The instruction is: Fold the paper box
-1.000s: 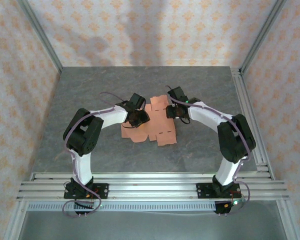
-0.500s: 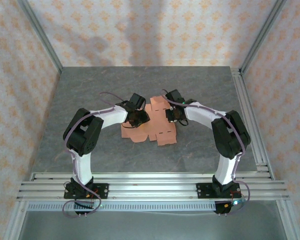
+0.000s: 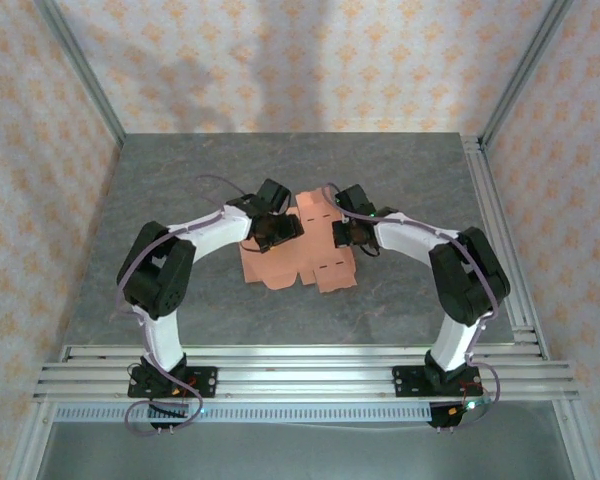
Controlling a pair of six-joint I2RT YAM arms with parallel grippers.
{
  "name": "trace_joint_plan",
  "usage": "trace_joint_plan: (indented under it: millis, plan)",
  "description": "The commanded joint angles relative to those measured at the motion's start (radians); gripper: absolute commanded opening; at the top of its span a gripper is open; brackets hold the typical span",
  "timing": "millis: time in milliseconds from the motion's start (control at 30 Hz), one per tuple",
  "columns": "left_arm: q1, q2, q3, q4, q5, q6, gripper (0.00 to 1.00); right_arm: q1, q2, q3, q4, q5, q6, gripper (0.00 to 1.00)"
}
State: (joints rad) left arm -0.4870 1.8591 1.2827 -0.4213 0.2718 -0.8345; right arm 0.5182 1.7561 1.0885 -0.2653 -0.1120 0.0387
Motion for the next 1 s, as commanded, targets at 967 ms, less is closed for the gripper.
trace_joint_plan:
  millis: [967]
  plan:
    - [0.041,0.491,1.092,-0.527,0.302,0.277,0.64,0.042,-0.135,-0.144,0.298,0.012,-0.214,0.00]
